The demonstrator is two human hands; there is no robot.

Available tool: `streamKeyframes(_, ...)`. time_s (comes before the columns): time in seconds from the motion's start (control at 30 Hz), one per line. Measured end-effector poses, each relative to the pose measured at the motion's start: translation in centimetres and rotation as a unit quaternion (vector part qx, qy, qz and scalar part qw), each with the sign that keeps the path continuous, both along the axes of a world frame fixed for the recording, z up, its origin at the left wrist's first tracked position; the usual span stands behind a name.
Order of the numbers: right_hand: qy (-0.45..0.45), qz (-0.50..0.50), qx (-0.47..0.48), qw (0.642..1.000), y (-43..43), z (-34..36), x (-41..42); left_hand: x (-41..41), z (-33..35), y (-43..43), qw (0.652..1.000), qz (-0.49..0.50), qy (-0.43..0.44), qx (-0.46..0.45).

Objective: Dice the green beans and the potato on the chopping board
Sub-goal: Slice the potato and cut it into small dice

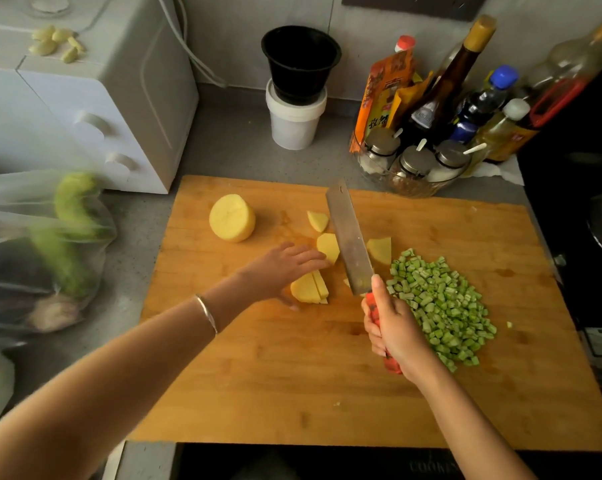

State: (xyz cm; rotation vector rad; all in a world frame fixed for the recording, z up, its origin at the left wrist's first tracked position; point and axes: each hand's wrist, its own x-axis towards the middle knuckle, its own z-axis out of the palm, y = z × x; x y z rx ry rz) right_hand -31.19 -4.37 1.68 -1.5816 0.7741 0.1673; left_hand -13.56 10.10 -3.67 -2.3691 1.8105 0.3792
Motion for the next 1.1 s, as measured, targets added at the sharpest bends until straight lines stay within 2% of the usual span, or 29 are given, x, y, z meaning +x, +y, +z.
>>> streamKeyframes(0.13, -0.004, -0.014, 0.009, 1.000, -0.1, -0.1, -0.7, 1.0, 0.3, -2.0, 0.994, -0.095, -0.021, 0.048)
streamKeyframes(0.23, 0.004, -0.018, 0.026, 0.999, 0.0, -0.3, -1.2, 1.2, 0.2, -2.5, 0.994, -0.094, 0.011, 0.058)
streamKeyframes(0.33, 0.004, -0.014, 0.035, 0.999, 0.1, -0.3, -1.5, 1.0, 0.1, -2.3, 0.996, -0.066, 0.040, 0.044)
streamKeyframes(0.5, 0.010, -0.009, 0.035, 0.999, 0.3, -0.6, -1.5, 0.0, -0.4, -1.2, 1.000, -0.004, 0.008, 0.026)
streamKeyframes(0.57, 0.013, -0.005, 0.037, 0.999, 0.6, -0.9, -1.4, -1.1, -0.7, -0.2, 0.999, 0.045, -0.022, 0.006)
streamKeyframes(0.67, 0.020, 0.009, 0.047, 0.999, 1.1, -1.4, -1.3, -3.8, -1.4, 0.8, 0.983, 0.178, -0.035, -0.037)
streamKeyframes(0.77, 0.037, 0.028, 0.047, 0.998, 1.7, -2.0, -1.2, -4.9, -2.4, 1.7, 0.951, 0.280, 0.027, -0.128)
streamKeyframes(0.83, 0.052, 0.033, 0.038, 0.997, 2.0, -2.3, -1.2, -4.7, -2.8, 2.9, 0.929, 0.318, 0.072, -0.177)
streamKeyframes(0.9, 0.066, 0.033, 0.026, 0.997, 2.2, -2.6, -1.3, -4.7, -3.1, 4.2, 0.906, 0.345, 0.081, -0.230)
streamKeyframes(1.03, 0.081, 0.029, -0.002, 0.996, 2.7, -3.0, -1.3, -5.1, -3.3, 5.1, 0.871, 0.368, 0.217, -0.243)
streamKeyframes(1.1, 0.084, 0.027, 0.000, 0.996, 3.2, -3.2, -1.2, -5.2, -3.4, 4.7, 0.863, 0.366, 0.241, -0.250)
